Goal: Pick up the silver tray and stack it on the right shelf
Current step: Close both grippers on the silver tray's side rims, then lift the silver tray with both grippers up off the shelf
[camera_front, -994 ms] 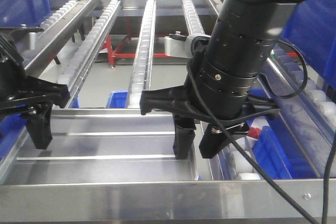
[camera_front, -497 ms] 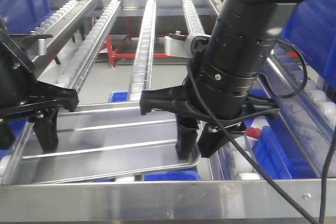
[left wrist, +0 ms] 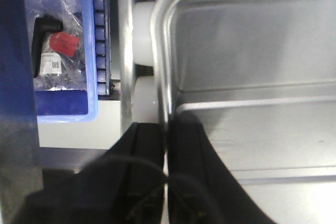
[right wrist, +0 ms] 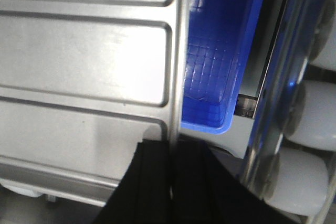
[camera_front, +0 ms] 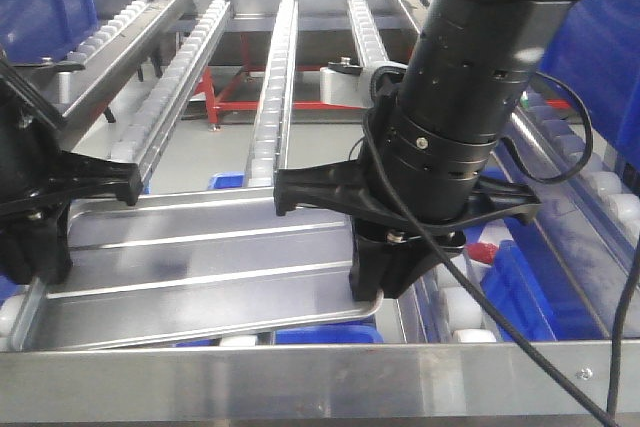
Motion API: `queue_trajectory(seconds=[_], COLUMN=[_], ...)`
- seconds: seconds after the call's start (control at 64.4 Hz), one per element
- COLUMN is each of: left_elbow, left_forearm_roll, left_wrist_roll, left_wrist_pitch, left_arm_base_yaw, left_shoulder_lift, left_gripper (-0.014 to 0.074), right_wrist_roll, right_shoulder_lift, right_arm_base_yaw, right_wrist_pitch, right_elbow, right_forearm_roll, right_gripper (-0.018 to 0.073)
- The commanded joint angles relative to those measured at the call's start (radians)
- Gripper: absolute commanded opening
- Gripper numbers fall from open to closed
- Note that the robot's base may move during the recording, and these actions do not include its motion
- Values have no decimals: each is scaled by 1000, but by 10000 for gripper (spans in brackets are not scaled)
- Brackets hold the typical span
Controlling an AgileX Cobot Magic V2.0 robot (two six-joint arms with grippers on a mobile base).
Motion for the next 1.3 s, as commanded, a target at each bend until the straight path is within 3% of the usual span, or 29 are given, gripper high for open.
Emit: queue_trajectory(seconds=[0.0,0.435,0.823,0.978,1.134,1.289], left_elbow=[-13,-27,-117,-117,-119,-122], left_forearm_roll=[2,8,49,50,57,188], left_wrist_roll=[-19,-69,-69,-69,-72,-225], left_wrist_pitch=[-9,5,141,167,184,189], left_arm_base_yaw=[-4,-4,-6,-44,-125,-204], left_shoulder_lift=[-19,-124,-281,-343,-356,-353], left_gripper=[-92,-92,-92,-92,-92,-92], right_wrist_roll=[-7,-7,-7,-6,96,266], right_shoulder_lift=[-55,-156,-315,-357,-358,-358], right_arm_base_yaw=[0,2,20,70,124,141], right_wrist_pitch=[-34,18,115,167,214,293], right_elbow=[-31,-32,-32,-32,-32,-32], right_forearm_roll=[3,-70,-123,-135,-198,-350], right_gripper=[60,60,60,60,60,60])
